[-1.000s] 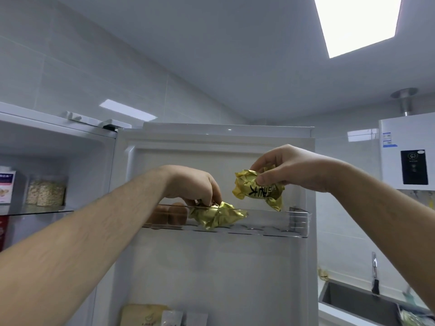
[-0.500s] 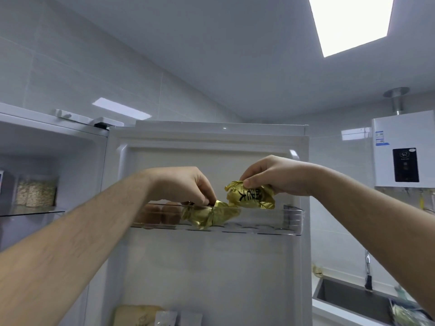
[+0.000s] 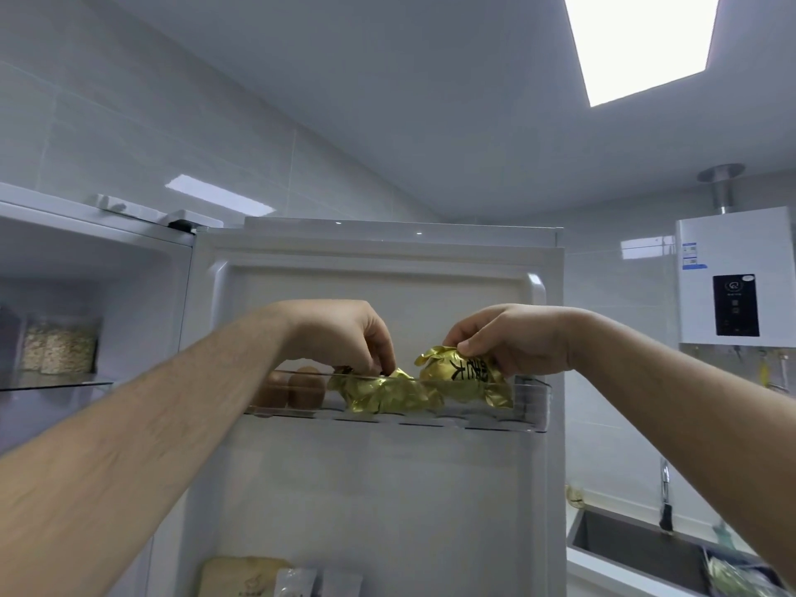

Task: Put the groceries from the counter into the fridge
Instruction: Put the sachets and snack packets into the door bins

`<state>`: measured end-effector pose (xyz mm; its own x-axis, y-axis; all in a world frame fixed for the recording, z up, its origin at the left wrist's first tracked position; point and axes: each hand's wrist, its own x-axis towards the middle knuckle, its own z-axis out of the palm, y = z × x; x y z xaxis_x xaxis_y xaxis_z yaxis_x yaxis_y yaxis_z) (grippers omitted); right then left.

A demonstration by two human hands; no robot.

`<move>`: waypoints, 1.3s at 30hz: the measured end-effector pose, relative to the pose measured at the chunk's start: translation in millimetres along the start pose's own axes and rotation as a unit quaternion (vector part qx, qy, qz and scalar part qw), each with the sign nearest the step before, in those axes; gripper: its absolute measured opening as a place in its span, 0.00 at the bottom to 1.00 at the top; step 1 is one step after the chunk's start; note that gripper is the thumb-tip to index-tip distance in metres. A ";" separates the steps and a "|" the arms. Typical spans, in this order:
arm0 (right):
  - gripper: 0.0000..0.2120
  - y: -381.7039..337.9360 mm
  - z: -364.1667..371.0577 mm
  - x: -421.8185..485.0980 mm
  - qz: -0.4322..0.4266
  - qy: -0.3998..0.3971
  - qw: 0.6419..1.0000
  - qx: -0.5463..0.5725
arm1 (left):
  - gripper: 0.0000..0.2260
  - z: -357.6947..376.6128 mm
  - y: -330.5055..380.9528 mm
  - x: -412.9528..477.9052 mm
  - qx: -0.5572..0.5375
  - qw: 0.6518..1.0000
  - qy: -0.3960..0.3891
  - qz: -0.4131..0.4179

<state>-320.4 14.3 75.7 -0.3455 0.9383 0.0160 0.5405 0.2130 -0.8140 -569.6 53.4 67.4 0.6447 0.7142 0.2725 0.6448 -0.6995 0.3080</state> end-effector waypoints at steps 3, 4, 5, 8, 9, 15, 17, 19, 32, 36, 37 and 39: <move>0.09 2.6 -2.9 -0.7 -0.005 0.038 0.999 0.010 | 0.09 -1.6 0.7 1.0 0.030 0.999 -0.003 -0.010; 0.09 2.9 -2.6 -0.7 -0.004 0.052 0.999 0.001 | 0.09 -2.0 0.3 1.3 0.042 0.999 -0.001 -0.012; 0.08 2.9 -1.2 -0.7 -0.001 0.061 0.998 -0.014 | 0.09 -2.1 -0.4 1.4 0.046 0.999 0.000 -0.014; 0.08 2.2 7.0 0.2 0.016 0.082 0.992 -0.094 | 0.09 -2.3 -2.1 0.8 0.033 0.999 0.001 -0.013; 0.07 1.8 10.0 0.5 0.022 0.083 0.990 -0.116 | 0.09 -2.3 -2.5 0.6 0.034 0.999 0.001 -0.012; 0.08 0.0 14.5 -1.3 0.046 0.094 0.965 -0.240 | 0.08 -2.6 -2.4 2.0 0.049 0.999 0.001 -0.011; 0.10 -1.9 16.9 -2.8 0.046 0.104 0.946 -0.303 | 0.08 -3.0 -2.9 1.5 0.038 0.999 -0.005 -0.016; 0.11 -5.5 20.8 -6.1 0.038 0.117 0.935 -0.331 | 0.06 -3.8 -4.7 1.8 0.029 0.999 -0.012 -0.018; 0.10 -1.4 24.0 -7.8 -0.026 0.162 0.886 -0.434 | 0.03 1.8 -8.9 15.6 0.108 0.994 0.019 -0.015; 0.10 1.5 22.7 -5.7 -0.044 0.177 0.881 -0.436 | 0.05 2.6 -16.0 15.6 0.098 0.995 0.032 0.000; 0.10 1.9 22.0 -4.7 -0.044 0.180 0.880 -0.438 | 0.05 2.2 -17.3 15.6 0.099 0.995 0.034 0.000; 0.10 2.5 20.5 -2.4 -0.040 0.176 0.880 -0.439 | 0.05 1.0 -19.3 15.7 0.105 0.994 0.032 0.001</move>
<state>-333.9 7.0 61.7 -0.2341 0.9044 0.3569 0.9630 0.2662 -0.0429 -571.5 78.1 64.9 0.6226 0.7085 0.3322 0.7194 -0.6853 0.1132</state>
